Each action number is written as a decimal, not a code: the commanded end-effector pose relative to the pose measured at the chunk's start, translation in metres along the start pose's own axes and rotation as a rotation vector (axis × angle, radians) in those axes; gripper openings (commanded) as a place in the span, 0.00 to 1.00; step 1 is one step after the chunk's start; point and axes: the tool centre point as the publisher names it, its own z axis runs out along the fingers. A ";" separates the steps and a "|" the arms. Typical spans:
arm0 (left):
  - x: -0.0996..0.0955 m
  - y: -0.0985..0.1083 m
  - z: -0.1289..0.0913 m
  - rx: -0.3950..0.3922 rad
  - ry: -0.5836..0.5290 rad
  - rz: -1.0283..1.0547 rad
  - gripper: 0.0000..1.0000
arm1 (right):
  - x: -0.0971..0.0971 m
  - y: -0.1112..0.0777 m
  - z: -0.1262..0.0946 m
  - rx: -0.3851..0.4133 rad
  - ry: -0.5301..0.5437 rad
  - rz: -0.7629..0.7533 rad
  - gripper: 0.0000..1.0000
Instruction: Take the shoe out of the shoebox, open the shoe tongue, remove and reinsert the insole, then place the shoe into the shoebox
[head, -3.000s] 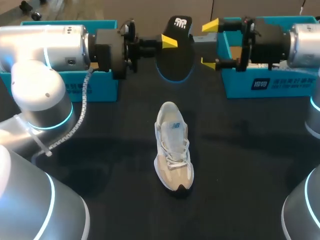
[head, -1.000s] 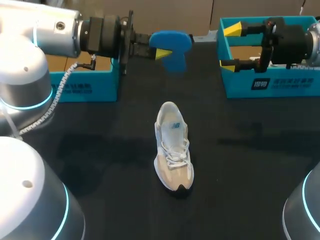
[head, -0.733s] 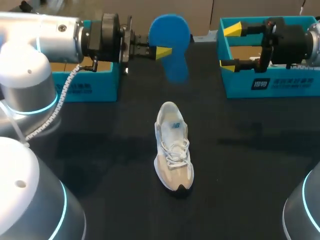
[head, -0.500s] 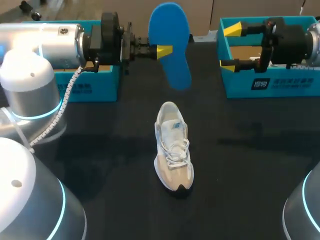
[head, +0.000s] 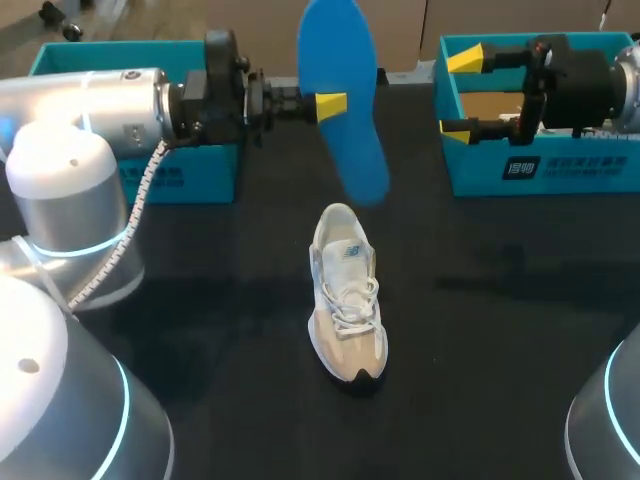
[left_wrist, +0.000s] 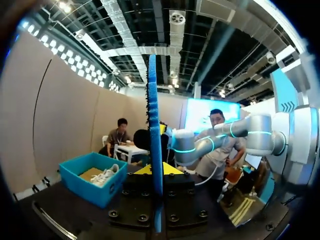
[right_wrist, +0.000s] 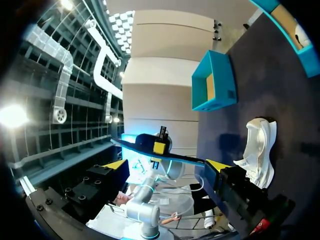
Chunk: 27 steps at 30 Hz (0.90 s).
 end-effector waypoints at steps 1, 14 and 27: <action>-0.007 -0.004 0.004 -0.100 -0.010 -0.297 0.00 | 0.000 0.001 0.002 0.000 -0.001 0.001 1.00; -0.009 0.015 0.014 -0.265 0.025 -0.656 0.00 | 0.000 0.001 0.002 0.000 -0.001 0.001 1.00; -0.021 0.048 0.025 -0.229 0.105 -0.866 0.00 | 0.000 0.001 0.002 0.000 -0.001 0.001 1.00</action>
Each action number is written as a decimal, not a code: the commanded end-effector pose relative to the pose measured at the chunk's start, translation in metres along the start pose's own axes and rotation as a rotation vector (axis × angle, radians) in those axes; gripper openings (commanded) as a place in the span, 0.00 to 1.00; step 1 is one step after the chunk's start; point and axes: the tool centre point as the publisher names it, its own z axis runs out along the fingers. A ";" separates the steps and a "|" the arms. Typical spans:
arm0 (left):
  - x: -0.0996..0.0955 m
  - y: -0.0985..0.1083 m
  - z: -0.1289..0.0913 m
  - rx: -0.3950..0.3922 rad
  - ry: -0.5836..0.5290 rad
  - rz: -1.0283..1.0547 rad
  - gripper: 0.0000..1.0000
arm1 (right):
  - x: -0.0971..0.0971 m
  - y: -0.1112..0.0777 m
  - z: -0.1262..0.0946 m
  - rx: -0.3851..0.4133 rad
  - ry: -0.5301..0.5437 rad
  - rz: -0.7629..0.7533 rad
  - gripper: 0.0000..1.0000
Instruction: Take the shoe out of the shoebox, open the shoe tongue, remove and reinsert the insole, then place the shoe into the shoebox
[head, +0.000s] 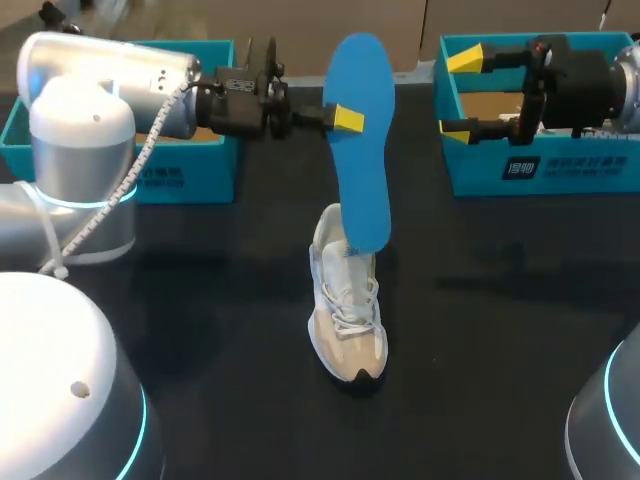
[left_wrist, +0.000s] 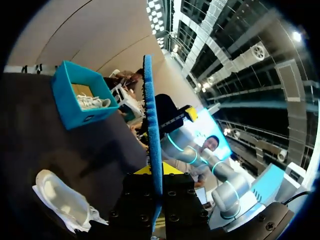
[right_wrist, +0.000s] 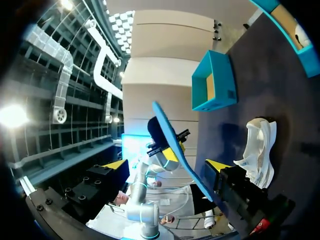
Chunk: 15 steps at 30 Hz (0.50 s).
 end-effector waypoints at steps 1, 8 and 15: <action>-0.021 -0.006 0.008 -0.025 0.046 -0.049 0.00 | 0.000 0.001 0.002 0.000 -0.001 0.001 1.00; -0.030 -0.007 0.013 -0.008 0.088 -0.105 0.00 | 0.002 -0.002 0.002 -0.012 -0.067 -0.016 1.00; -0.040 -0.014 0.014 0.017 0.108 -0.215 0.00 | 0.011 -0.011 0.006 -0.053 -0.159 -0.040 1.00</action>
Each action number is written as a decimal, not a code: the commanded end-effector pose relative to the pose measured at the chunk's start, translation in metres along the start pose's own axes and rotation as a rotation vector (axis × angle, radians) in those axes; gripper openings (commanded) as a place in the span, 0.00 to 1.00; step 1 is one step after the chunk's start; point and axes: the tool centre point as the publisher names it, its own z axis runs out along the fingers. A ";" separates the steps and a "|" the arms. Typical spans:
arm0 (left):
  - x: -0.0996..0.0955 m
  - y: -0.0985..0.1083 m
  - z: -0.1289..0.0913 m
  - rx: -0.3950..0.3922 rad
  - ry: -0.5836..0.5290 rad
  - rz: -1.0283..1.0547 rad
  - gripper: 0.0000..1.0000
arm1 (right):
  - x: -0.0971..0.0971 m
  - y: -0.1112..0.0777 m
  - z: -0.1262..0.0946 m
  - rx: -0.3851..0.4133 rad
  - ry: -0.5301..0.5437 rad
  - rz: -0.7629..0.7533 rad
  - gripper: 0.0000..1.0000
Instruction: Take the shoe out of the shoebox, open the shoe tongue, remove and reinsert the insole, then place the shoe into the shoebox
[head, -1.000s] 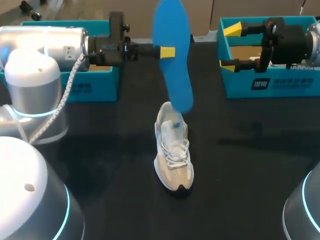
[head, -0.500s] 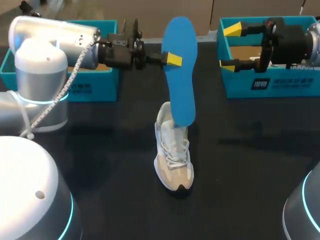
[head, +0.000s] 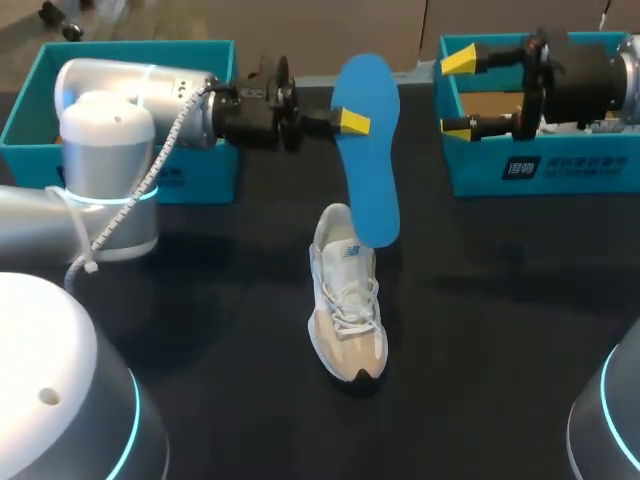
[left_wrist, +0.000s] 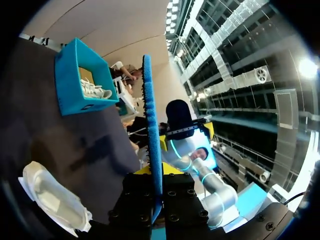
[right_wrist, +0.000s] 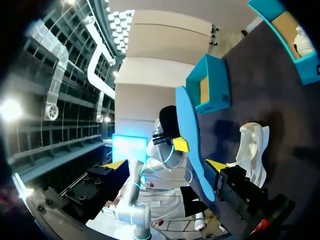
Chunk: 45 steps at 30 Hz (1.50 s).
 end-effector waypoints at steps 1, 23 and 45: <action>-0.008 -0.005 0.003 0.007 0.013 -0.035 0.00 | 0.012 -0.012 0.001 -0.029 -0.068 -0.002 1.00; -0.018 -0.009 0.008 0.002 0.041 -0.199 0.00 | 0.047 -0.020 0.014 -0.059 -0.532 0.038 1.00; -0.018 -0.009 0.008 0.002 0.041 -0.199 0.00 | 0.048 -0.019 0.027 -0.071 -0.927 0.085 1.00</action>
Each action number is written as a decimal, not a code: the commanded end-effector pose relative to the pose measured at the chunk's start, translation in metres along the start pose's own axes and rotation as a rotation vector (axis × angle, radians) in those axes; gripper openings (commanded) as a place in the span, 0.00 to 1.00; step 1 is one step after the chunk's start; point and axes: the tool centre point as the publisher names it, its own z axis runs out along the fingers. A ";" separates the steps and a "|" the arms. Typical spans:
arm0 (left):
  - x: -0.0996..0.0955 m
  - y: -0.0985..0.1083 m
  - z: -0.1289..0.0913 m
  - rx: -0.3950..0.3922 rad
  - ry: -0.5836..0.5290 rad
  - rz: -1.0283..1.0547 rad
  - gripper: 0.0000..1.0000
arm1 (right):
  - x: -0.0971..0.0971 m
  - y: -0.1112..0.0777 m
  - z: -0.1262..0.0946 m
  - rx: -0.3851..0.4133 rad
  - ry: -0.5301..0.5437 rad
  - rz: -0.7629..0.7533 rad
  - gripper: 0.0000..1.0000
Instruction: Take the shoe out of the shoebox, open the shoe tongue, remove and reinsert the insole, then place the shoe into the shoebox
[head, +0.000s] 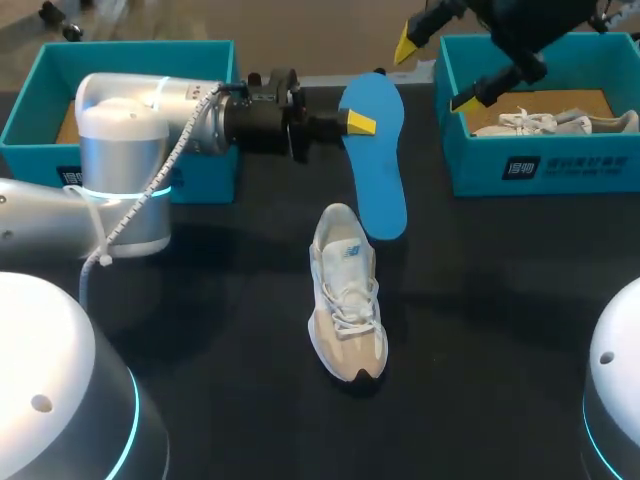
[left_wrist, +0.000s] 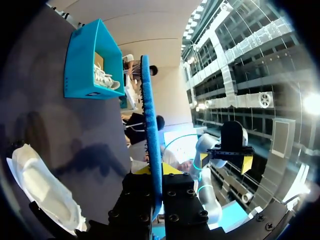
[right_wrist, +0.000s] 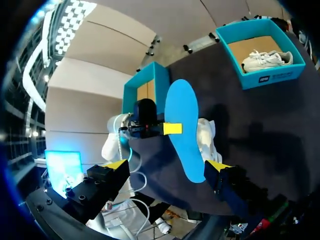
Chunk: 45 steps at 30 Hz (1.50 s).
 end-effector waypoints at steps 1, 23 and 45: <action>0.000 0.001 0.001 0.003 0.000 0.000 0.00 | 0.007 0.004 0.003 0.007 -0.211 0.000 1.00; 0.000 0.001 0.001 0.003 0.000 0.000 0.00 | 0.028 0.010 0.021 -0.066 -0.482 -0.037 1.00; 0.000 0.001 0.001 0.003 0.000 0.000 0.00 | 0.032 0.013 0.033 -0.053 -0.621 -0.090 1.00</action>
